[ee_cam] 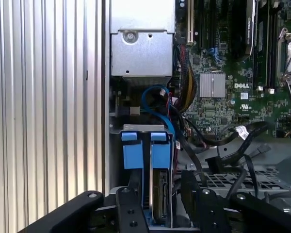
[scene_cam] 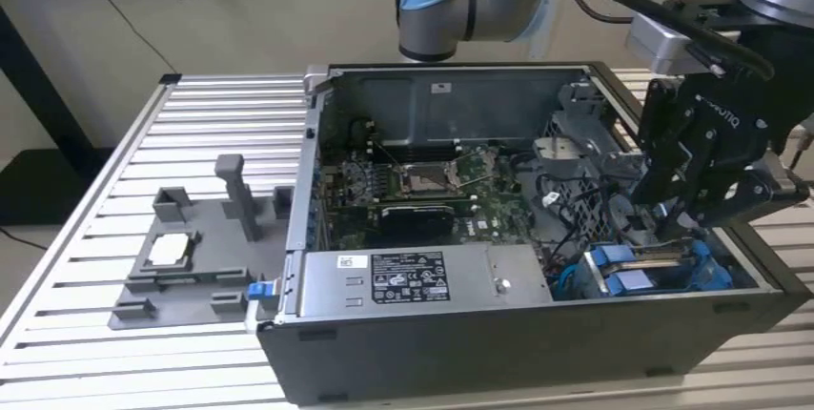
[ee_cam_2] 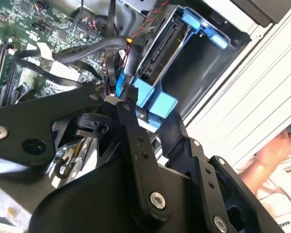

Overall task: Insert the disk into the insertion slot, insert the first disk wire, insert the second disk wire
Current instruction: 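Insert the disk into the insertion slot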

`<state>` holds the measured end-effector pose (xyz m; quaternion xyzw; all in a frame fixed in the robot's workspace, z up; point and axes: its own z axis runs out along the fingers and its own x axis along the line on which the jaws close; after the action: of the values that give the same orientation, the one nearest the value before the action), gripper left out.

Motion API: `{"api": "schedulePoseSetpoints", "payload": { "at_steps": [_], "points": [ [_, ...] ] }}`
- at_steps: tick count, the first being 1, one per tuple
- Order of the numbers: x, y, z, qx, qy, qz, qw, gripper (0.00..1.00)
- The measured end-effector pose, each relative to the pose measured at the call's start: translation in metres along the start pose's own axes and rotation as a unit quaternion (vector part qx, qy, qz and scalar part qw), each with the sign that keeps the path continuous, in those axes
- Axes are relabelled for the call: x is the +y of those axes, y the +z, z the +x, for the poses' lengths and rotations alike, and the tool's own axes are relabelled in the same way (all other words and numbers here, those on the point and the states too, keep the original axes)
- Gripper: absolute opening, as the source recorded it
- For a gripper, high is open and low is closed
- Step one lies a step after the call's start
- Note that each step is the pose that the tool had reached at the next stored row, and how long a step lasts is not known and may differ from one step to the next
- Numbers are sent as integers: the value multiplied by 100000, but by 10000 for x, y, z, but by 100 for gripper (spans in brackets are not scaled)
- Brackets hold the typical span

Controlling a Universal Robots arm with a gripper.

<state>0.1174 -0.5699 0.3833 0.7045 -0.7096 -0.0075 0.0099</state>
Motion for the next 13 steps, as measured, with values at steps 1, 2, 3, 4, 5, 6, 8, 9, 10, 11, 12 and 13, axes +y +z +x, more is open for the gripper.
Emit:
{"api": "schedulePoseSetpoints", "payload": {
  "at_steps": [1,2,3,4,5,6,8,9,10,11,12,13],
  "points": [
    [3,-18,-1,-3,6,125,100000,47],
    [6,-23,-2,-33,1,491,99999,47],
    [10,-22,-2,-143,-1,1052,99994,47],
    [18,-23,-3,-234,-1,1965,99980,47],
    [26,-24,-5,-283,3,2835,99959,47],
    [35,-23,-10,-333,6,3643,99933,47],
    [47,-36,-22,-348,6,4391,99903,47],
    [52,-49,-24,-360,7,4590,99894,47],
    [55,-61,-26,-364,3,4723,99888,47],
    [59,-68,-29,-372,9,4860,99881,47],
    [62,-73,-34,-388,6,5084,99870,47],
    [65,-76,-40,-385,6,5374,99855,47]
  ]
}}
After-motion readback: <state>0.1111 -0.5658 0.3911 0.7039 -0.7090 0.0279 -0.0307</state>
